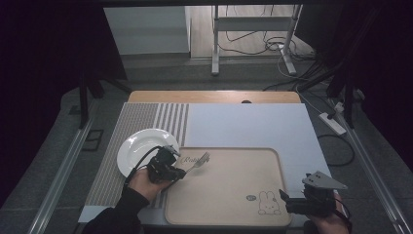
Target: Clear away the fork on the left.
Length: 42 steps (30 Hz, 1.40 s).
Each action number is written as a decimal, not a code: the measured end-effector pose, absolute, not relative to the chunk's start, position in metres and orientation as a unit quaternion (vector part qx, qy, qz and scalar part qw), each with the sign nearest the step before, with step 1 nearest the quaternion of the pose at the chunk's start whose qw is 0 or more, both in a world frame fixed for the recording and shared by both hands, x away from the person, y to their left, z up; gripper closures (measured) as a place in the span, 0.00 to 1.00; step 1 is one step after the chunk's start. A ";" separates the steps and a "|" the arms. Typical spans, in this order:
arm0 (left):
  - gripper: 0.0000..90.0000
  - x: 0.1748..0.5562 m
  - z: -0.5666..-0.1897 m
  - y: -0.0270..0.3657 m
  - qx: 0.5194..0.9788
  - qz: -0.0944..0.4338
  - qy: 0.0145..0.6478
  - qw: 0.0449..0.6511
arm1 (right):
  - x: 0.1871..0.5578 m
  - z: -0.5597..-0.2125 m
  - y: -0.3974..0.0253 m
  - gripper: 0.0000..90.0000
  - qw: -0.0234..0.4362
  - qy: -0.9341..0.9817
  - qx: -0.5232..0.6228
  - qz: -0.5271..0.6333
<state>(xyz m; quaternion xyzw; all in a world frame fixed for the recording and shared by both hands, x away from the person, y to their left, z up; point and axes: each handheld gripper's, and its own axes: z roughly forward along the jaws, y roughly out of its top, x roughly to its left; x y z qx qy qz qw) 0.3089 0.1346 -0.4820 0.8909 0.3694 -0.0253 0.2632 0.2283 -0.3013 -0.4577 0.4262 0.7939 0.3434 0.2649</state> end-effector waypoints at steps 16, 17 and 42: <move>0.91 0.296 -0.503 0.098 0.911 -0.046 0.335 0.237 | 0.228 -0.458 -0.301 0.00 0.265 0.794 0.425 0.344; 0.87 0.297 -0.501 0.099 0.910 -0.047 0.333 0.244 | 0.228 -0.458 -0.301 0.00 0.265 0.794 0.425 0.344; 0.99 0.318 -0.509 0.086 0.922 -0.026 0.311 0.230 | 0.229 -0.458 -0.302 0.00 0.262 0.793 0.429 0.344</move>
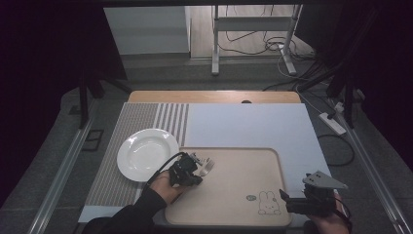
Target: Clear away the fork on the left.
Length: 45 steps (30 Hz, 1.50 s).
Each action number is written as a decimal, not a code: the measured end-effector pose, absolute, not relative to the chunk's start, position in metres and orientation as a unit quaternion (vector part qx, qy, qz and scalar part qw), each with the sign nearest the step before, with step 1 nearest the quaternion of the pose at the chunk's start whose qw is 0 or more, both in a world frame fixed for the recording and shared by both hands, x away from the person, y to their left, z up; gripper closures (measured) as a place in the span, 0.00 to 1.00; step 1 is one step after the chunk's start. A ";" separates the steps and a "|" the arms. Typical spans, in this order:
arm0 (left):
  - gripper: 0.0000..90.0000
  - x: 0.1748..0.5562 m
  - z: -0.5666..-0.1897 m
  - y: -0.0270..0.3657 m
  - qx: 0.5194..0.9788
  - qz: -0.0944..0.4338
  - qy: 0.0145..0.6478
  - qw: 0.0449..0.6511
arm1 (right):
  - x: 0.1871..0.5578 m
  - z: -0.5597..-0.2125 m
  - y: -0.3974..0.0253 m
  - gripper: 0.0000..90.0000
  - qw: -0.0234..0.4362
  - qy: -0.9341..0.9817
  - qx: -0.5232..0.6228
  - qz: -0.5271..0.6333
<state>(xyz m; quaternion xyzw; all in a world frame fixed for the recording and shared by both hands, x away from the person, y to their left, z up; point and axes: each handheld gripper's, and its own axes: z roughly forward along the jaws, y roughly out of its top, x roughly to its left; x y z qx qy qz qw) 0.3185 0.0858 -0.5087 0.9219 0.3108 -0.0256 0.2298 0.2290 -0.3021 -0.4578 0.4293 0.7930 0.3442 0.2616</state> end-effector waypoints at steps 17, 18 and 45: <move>0.99 0.332 -0.509 0.130 0.902 0.001 0.375 0.214 | 0.229 -0.458 -0.302 0.00 0.262 0.794 0.427 0.344; 0.99 0.332 -0.509 0.130 0.902 0.001 0.375 0.214 | 0.229 -0.458 -0.302 0.00 0.261 0.795 0.426 0.344; 0.04 0.315 -0.488 0.171 0.870 0.037 0.371 0.323 | 0.229 -0.458 -0.302 0.00 0.261 0.794 0.428 0.345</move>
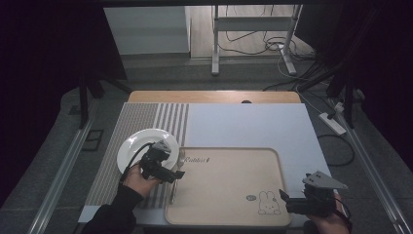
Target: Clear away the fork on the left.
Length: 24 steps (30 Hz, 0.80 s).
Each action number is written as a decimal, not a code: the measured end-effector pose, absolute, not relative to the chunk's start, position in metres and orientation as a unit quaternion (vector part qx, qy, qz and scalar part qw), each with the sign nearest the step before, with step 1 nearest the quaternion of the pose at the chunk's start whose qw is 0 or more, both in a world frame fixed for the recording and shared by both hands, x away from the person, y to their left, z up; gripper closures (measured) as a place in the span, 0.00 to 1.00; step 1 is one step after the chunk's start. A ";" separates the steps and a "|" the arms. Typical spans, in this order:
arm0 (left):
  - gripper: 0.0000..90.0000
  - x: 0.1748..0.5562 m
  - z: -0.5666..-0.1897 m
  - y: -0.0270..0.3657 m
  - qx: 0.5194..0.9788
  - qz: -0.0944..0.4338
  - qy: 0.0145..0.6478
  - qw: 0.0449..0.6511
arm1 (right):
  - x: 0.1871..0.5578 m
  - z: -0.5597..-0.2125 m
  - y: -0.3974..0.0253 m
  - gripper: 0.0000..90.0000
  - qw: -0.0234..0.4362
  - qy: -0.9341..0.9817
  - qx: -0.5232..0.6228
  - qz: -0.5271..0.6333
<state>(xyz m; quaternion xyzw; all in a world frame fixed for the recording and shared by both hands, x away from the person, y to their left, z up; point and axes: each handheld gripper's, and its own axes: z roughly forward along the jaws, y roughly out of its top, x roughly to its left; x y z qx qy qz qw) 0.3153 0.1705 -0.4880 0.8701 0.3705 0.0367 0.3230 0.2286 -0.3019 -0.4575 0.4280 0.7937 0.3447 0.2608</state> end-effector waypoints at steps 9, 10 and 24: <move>0.00 0.306 -0.487 0.193 0.857 0.020 0.373 0.356 | 0.229 -0.458 -0.302 0.00 0.261 0.793 0.428 0.346; 0.00 0.305 -0.488 0.196 0.856 0.020 0.373 0.358 | 0.229 -0.458 -0.302 0.00 0.261 0.793 0.428 0.346; 0.00 0.274 -0.491 0.232 0.834 0.038 0.398 0.379 | 0.229 -0.458 -0.302 0.00 0.260 0.794 0.427 0.345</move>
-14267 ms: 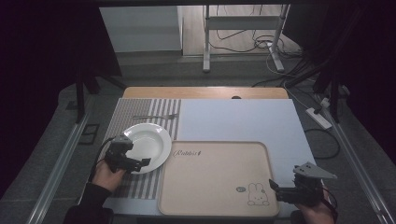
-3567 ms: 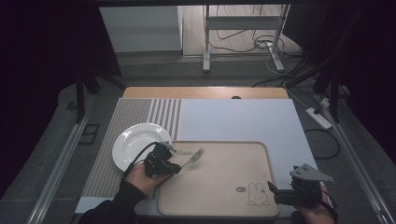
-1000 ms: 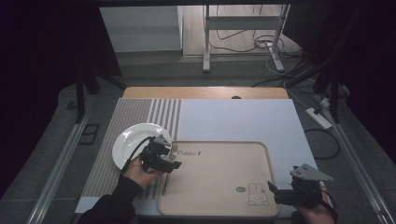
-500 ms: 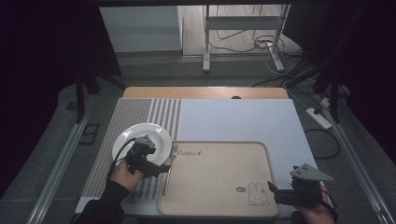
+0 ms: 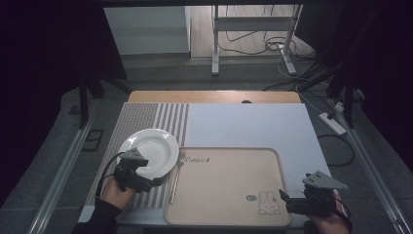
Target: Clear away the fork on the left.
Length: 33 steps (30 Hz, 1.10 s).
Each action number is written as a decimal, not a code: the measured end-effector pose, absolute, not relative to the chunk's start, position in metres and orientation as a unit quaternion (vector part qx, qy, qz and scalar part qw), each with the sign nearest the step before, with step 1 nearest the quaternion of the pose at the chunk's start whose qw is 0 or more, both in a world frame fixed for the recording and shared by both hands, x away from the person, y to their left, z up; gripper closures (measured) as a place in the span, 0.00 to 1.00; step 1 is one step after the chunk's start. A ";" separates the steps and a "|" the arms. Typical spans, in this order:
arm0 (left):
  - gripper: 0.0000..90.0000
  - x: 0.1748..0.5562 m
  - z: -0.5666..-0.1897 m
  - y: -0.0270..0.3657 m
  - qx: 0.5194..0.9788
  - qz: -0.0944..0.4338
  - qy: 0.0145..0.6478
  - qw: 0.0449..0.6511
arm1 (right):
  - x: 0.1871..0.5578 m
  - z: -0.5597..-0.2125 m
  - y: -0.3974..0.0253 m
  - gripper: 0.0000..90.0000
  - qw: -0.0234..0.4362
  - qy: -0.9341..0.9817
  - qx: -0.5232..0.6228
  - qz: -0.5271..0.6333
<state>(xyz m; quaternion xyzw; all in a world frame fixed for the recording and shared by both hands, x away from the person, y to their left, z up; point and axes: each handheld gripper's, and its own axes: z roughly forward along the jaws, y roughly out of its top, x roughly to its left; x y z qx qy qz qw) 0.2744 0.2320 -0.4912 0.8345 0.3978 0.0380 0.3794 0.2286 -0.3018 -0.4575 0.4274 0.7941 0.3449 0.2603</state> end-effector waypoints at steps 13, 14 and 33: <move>0.00 0.247 -0.496 0.258 0.808 0.039 0.421 0.410 | 0.229 -0.458 -0.302 0.00 0.261 0.794 0.428 0.344; 0.00 0.245 -0.496 0.260 0.807 0.041 0.422 0.411 | 0.229 -0.458 -0.302 0.00 0.261 0.794 0.429 0.344; 0.00 0.213 -0.491 0.278 0.788 0.067 0.435 0.431 | 0.229 -0.458 -0.302 0.00 0.261 0.794 0.428 0.343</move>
